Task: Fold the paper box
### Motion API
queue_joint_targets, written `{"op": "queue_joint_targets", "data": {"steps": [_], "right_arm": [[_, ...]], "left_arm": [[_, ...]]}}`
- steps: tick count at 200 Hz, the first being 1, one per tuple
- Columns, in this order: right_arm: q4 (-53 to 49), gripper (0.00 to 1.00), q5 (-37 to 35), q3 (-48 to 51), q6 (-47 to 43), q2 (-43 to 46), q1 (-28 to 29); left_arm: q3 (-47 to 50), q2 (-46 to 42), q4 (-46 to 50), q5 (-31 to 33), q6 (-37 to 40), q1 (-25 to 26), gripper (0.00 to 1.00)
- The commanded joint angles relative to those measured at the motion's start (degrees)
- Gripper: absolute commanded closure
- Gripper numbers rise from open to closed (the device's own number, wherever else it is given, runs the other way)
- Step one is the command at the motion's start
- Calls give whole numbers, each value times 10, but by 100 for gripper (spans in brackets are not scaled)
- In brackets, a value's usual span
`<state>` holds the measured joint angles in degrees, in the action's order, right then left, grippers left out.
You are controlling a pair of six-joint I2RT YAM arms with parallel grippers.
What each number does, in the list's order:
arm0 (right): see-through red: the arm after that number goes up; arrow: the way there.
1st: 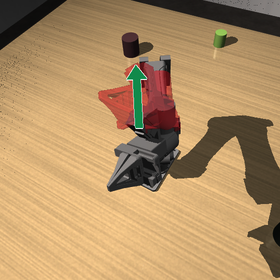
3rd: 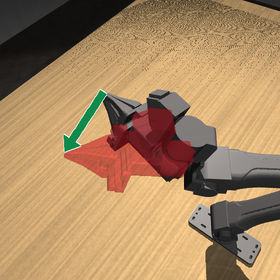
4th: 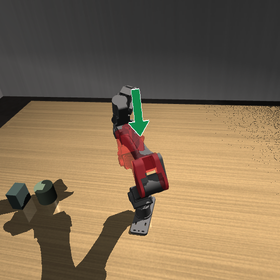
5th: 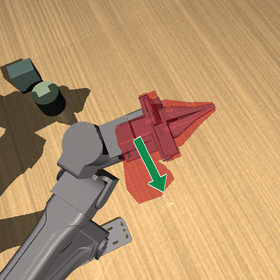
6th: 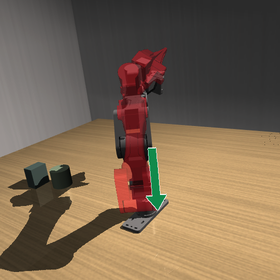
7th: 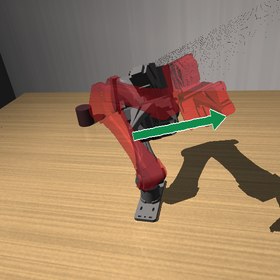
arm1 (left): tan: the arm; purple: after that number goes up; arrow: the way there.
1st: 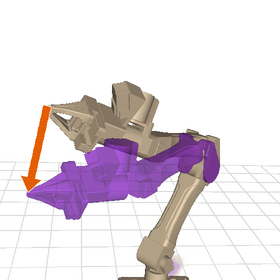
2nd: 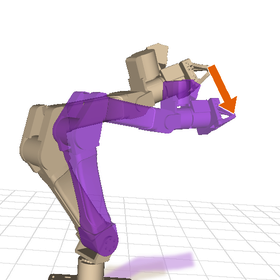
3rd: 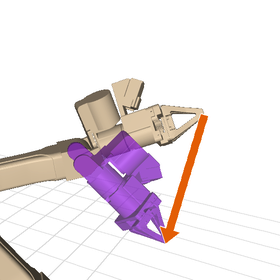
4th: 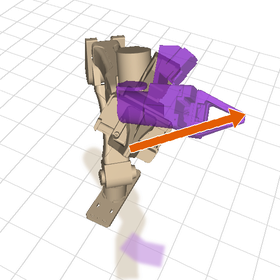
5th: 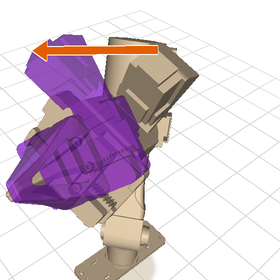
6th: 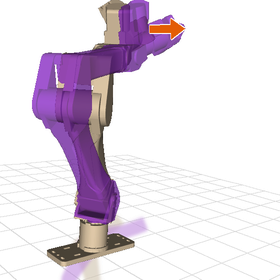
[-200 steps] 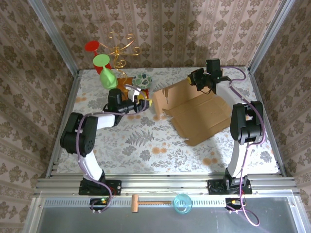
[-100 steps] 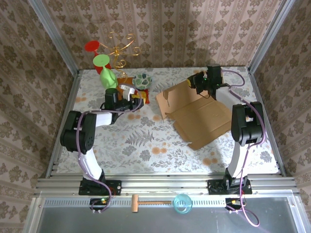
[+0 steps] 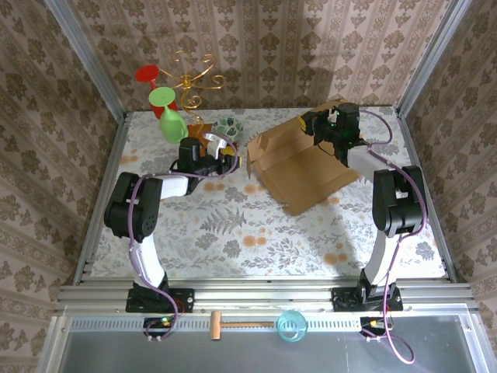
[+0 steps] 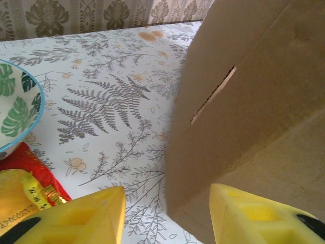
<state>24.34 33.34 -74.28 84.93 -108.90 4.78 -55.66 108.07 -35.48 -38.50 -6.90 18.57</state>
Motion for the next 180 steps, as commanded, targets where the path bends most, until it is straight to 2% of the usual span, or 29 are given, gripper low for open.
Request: {"op": "queue_joint_targets", "data": {"steps": [1, 34, 91, 180], "right_arm": [[42, 100, 38, -2, 6, 6, 1], [48, 100, 51, 12, 3, -21, -2], [-3, 100, 63, -39, -29, -71, 5], [-2, 100, 71, -46, -21, -81, 6]], "left_arm": [[-25, 5, 11, 7, 35, -1, 52], [-42, 16, 42, 2, 67, -1, 52], [-63, 31, 66, -7, 87, -1, 52], [-88, 51, 89, -54, 116, 14, 53]]}}
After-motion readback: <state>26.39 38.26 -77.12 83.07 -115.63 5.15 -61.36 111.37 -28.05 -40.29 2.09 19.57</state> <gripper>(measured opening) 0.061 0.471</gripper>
